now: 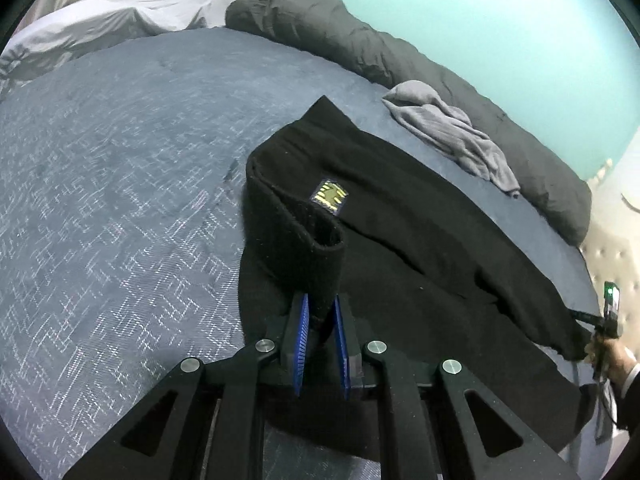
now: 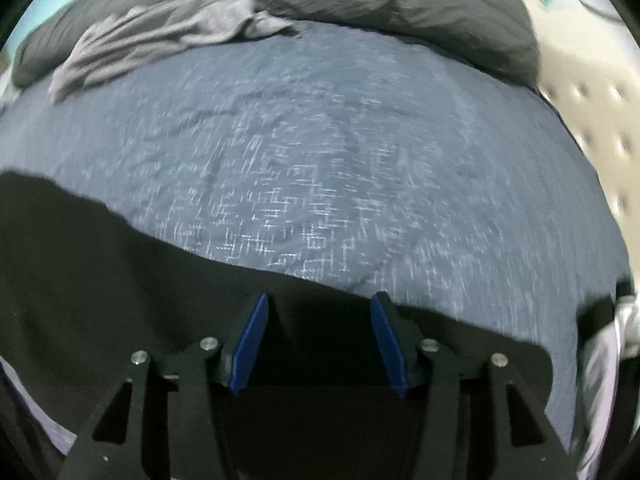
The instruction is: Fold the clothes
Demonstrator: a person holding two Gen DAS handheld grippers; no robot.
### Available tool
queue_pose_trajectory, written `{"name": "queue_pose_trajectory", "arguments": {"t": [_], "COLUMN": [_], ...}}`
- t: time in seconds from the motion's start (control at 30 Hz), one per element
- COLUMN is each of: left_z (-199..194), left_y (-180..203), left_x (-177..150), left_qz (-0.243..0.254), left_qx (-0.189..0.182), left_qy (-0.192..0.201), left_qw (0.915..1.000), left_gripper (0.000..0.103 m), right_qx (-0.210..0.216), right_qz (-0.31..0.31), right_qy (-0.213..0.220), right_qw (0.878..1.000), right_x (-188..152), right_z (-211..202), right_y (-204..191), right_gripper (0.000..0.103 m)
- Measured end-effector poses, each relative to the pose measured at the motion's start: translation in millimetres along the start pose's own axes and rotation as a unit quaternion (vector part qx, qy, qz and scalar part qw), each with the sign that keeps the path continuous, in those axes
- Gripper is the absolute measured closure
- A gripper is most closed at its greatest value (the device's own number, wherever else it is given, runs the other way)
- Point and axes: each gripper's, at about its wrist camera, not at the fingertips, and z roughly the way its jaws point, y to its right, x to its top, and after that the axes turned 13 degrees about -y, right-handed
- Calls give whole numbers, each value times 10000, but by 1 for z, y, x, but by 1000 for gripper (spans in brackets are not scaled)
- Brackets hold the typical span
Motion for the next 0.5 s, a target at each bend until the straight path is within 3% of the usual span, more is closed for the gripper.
{"name": "queue_pose_trajectory", "arguments": {"t": [0.1,0.17,0.27,0.5], "left_z": [-2,-4,-5,-6], "left_y": [-4,-6,-6,-3], "left_x": [1,1,2,2], "left_qz": [-75,-139,-144,-125], "left_qx": [146,202,232,288], "left_qy": [102,163,188,231], "left_qw": [9998,9996,9995,9992], "left_gripper": [90,90,90,90], "right_qx": [49,158,233,355], "right_qz": [-299,-480,-737,-902], "right_qy": [41,67,84,241], "right_qw": [9995,9987,9970,9950], "right_x": [4,4,2,-7], "right_z": [5,6,6,-4], "right_y": [-4,-6,-13,-11], "right_gripper": [53,69,83,99]}}
